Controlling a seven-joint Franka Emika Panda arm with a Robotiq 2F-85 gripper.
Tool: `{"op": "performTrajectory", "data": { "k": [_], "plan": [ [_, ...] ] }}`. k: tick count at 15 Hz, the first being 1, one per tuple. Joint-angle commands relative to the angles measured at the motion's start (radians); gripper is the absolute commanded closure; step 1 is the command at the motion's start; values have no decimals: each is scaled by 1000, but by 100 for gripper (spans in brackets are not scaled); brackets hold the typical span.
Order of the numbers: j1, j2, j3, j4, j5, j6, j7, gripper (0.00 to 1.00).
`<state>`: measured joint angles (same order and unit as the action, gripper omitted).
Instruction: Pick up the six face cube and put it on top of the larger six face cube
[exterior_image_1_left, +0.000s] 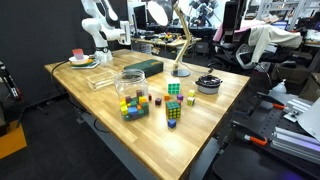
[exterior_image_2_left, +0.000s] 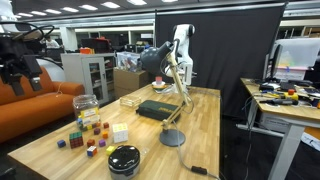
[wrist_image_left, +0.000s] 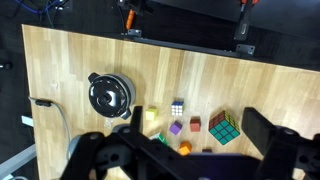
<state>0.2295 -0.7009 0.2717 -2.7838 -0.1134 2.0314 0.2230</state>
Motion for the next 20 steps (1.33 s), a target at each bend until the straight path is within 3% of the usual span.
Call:
{"op": "performTrajectory", "data": {
  "k": [1, 7, 17, 20],
  "plan": [
    [-29, 30, 39, 6, 21, 82, 120, 0],
    [-52, 108, 84, 27, 122, 221, 407, 0],
    [-38, 104, 78, 14, 130, 231, 416, 0],
    [-48, 165, 77, 27, 162, 324, 442, 0]
  ]
}}
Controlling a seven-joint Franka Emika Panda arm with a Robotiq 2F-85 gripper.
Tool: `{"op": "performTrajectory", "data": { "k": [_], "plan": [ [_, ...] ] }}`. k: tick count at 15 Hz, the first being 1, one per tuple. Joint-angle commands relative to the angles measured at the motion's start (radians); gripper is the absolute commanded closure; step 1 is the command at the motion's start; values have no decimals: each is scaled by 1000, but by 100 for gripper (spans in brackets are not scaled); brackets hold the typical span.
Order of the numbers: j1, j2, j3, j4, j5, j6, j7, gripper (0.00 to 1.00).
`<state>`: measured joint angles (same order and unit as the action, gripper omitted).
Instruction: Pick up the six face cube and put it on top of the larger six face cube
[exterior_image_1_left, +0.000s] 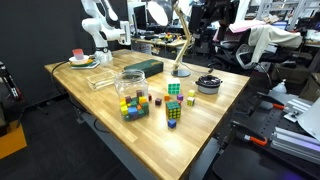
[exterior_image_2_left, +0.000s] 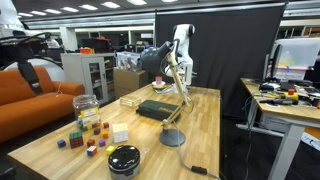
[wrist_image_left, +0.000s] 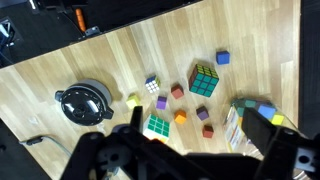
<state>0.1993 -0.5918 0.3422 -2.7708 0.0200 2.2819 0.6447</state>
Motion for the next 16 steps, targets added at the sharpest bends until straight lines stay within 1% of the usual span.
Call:
{"op": "performTrajectory", "data": {
  "k": [1, 4, 6, 8, 9, 10, 12, 16],
  "plan": [
    [-25, 77, 9, 14, 38, 111, 41, 0],
    [-46, 174, 13, 12, 67, 236, 137, 0],
    [-74, 243, 24, 12, 42, 305, 216, 0],
    [-83, 315, 21, 22, 24, 357, 262, 0],
    [-88, 344, 22, 27, 4, 364, 283, 0],
    [-55, 291, -6, 1, 27, 337, 239, 0],
    [-56, 335, -8, 11, 18, 357, 262, 0],
    [-57, 339, -7, 20, 18, 357, 265, 0]
  ]
}}
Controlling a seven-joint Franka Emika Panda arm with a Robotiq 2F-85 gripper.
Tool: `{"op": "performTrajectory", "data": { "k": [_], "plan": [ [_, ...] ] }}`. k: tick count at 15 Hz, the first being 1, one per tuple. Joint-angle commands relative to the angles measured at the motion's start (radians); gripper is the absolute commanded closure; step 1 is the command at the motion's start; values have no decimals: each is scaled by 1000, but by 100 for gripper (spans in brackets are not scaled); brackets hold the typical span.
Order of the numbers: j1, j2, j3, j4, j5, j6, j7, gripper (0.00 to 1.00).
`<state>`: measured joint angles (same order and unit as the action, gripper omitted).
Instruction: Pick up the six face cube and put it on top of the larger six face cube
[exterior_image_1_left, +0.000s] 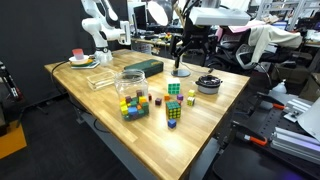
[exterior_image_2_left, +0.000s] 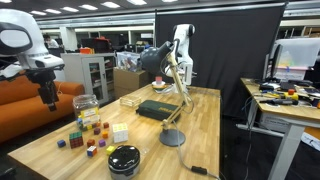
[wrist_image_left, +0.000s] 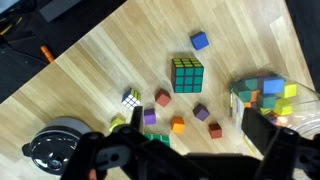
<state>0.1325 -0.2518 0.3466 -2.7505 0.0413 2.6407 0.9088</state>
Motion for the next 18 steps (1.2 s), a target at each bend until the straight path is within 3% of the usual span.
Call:
{"op": "performTrajectory", "data": {
  "k": [1, 4, 6, 12, 18],
  "plan": [
    [10, -1, -11, 0, -4, -2, 2, 0],
    [22, 51, -25, 14, 32, 27, -24, 0],
    [2, 103, -15, 24, -4, 48, 7, 0],
    [26, 302, -81, 74, 40, 153, -52, 0],
    [49, 308, -109, 83, 35, 149, -55, 0]
  ]
}}
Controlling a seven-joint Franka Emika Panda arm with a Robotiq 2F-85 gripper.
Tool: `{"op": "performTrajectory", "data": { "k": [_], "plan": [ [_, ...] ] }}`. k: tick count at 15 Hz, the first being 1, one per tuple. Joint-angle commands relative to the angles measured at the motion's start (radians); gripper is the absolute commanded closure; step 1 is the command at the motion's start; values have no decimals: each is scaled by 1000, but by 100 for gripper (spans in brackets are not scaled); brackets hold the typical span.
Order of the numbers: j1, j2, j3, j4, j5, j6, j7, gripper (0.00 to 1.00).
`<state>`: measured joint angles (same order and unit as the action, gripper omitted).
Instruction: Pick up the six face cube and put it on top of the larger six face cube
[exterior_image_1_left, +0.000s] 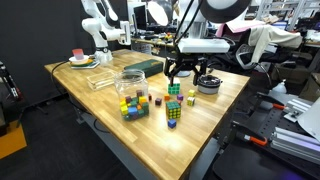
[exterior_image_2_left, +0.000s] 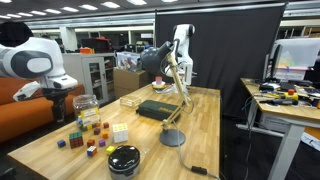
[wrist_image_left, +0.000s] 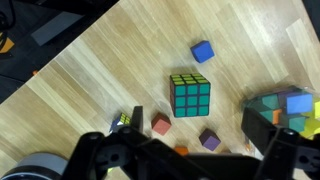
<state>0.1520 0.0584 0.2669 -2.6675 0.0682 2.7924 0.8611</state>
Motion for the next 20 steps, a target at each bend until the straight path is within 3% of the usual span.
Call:
{"op": "performTrajectory", "data": {
  "k": [1, 9, 12, 20],
  "plan": [
    [31, -3, -29, 0, 8, -2, -7, 0],
    [117, 180, -97, 58, -160, 64, 150, 0],
    [143, 242, -140, 120, -138, 55, 119, 0],
    [126, 342, -161, 243, -43, 47, 21, 0]
  ]
}}
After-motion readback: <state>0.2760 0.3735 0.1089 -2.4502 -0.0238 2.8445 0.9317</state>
